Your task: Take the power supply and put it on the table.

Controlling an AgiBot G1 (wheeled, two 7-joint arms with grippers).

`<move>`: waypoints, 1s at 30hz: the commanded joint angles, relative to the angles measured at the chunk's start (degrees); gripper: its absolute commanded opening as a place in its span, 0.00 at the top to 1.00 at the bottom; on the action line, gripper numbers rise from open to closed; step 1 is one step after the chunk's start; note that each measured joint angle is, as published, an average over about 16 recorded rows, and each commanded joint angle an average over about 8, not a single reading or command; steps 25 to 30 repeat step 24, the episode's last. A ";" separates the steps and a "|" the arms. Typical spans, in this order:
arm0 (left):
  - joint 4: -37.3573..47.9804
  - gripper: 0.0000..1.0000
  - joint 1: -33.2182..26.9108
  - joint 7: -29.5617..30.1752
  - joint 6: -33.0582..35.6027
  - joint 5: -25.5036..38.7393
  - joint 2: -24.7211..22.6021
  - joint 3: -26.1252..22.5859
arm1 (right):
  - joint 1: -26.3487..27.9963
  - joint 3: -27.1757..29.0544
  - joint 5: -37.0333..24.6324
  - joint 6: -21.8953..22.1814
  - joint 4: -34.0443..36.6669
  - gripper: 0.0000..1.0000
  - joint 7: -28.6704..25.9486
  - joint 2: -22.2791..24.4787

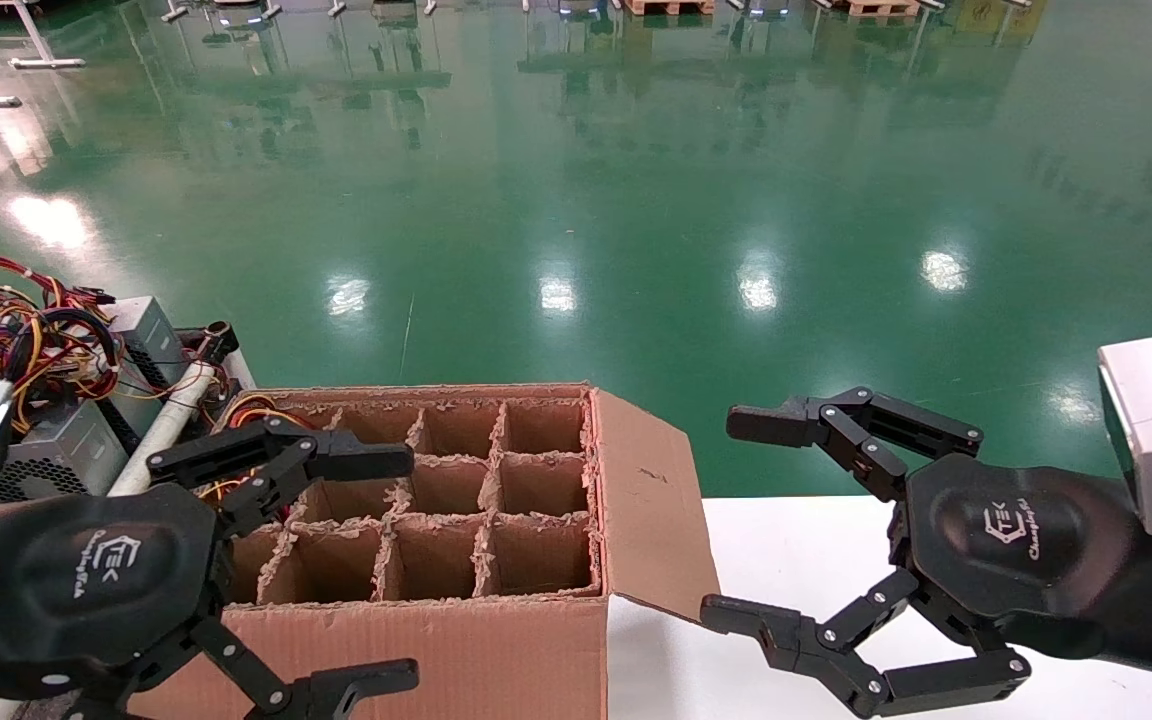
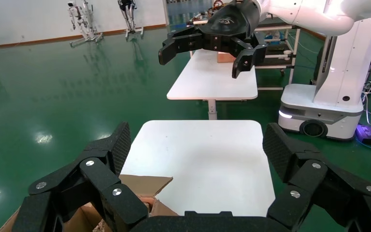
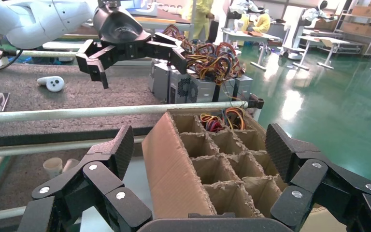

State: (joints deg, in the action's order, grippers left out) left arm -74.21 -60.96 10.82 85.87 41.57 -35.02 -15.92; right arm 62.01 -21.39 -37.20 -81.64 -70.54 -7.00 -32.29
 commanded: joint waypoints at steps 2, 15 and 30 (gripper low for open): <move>0.20 0.00 -0.21 -0.02 -0.07 0.10 0.00 -0.02 | 0.00 0.00 0.00 0.00 0.00 0.00 0.00 0.00; 0.61 0.00 -0.56 -0.07 -0.17 0.26 0.00 -0.08 | 0.00 0.00 0.00 0.00 0.00 0.00 0.00 0.00; 0.71 0.00 -0.65 -0.09 -0.20 0.30 0.00 -0.10 | 0.00 0.00 0.00 0.00 0.00 0.00 0.00 0.00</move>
